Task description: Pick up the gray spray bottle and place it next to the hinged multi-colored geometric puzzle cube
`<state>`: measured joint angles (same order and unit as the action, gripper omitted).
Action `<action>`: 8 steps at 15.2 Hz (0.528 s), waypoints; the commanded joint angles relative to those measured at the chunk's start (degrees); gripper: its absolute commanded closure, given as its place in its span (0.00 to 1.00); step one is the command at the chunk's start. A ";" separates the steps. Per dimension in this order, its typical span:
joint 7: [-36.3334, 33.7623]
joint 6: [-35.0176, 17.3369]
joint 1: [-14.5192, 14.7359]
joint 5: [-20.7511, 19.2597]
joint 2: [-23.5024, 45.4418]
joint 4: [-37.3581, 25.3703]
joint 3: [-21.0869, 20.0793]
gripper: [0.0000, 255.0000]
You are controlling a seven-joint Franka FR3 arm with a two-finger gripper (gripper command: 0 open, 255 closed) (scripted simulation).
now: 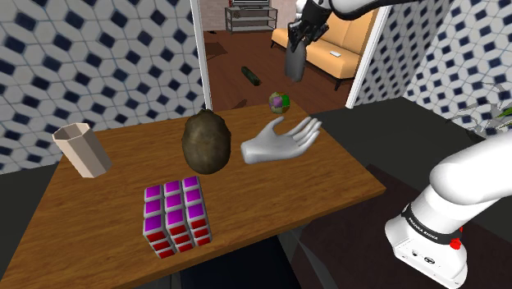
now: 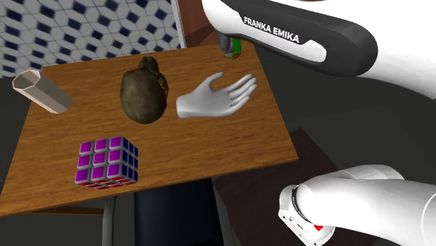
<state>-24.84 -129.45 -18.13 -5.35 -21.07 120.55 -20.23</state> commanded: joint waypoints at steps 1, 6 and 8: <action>2.75 -1.34 -0.83 0.05 1.80 -0.72 1.94 1.00; 8.54 -2.59 -2.75 0.37 7.44 -5.44 5.67 1.00; 10.84 -2.84 -3.51 0.66 9.95 -7.82 7.00 1.00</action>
<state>-15.39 -132.21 -21.25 -4.93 -12.23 113.91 -14.01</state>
